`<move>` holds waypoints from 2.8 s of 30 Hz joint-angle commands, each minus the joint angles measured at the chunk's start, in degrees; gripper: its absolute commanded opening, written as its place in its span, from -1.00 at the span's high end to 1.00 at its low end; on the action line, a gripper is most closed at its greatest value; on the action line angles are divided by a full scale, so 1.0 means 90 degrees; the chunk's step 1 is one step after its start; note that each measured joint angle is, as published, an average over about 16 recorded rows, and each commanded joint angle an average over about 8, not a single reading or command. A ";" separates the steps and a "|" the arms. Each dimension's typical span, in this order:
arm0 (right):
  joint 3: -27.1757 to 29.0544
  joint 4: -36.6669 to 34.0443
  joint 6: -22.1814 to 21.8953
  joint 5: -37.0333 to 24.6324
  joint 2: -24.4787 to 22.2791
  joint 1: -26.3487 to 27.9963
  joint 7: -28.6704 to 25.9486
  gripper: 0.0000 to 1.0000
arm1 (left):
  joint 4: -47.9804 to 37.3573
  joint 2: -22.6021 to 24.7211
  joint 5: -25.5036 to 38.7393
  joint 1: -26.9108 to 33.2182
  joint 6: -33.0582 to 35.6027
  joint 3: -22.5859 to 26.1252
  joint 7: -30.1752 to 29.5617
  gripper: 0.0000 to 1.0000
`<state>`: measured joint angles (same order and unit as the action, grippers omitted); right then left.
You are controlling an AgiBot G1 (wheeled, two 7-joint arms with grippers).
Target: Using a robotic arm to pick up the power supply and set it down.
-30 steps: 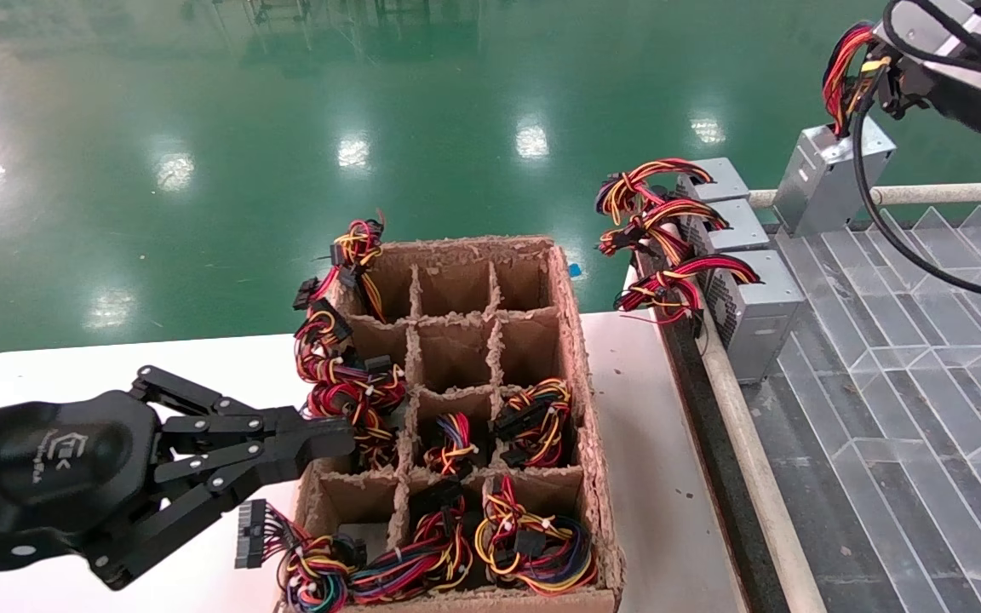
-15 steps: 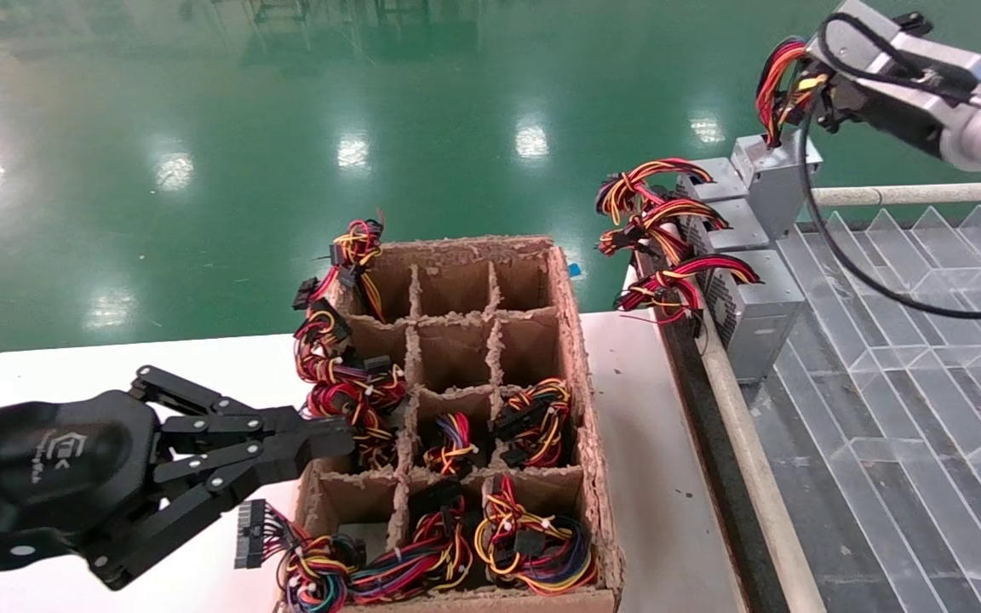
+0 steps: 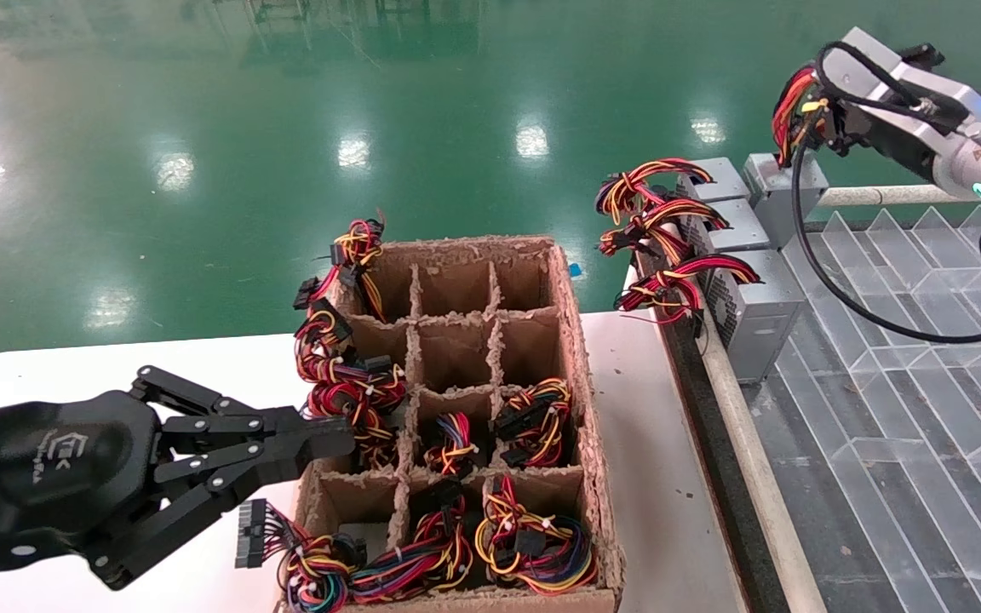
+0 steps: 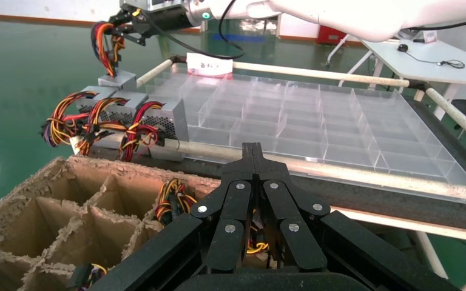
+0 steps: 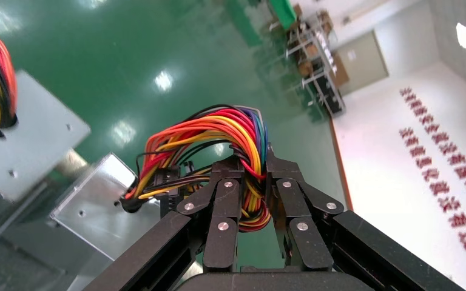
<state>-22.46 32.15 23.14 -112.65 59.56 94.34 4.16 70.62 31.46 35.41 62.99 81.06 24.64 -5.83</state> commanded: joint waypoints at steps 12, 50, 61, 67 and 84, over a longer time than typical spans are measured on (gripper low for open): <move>-0.0076 -0.0969 0.0153 -0.0162 0.0281 0.0382 -0.0087 -0.99 | 0.0000 0.0000 0.0000 0.0000 0.0000 0.0000 0.0000 1.00; -0.0331 -0.2634 0.0885 -0.0424 0.0843 0.1736 0.0171 -1.00 | 0.0000 0.0000 0.0000 0.0000 0.0000 0.0000 0.0000 1.00; 0.0311 -0.2210 0.2229 0.0672 0.0558 0.1799 0.0442 -1.00 | 0.0000 0.0000 0.0000 0.0000 0.0000 0.0000 0.0000 1.00; 0.0848 -0.1652 0.2869 0.1602 0.0263 0.1478 0.1034 -1.00 | 0.0000 0.0000 0.0000 0.0000 0.0000 0.0000 0.0000 1.00; 0.0901 -0.0144 0.3923 0.3189 -0.0460 0.0283 0.0509 -1.00 | 0.0000 0.0000 0.0000 0.0000 0.0000 0.0000 0.0000 0.22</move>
<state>-14.35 30.90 58.48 -83.91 55.39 96.85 8.72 70.62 31.46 35.41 62.99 81.06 24.65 -5.83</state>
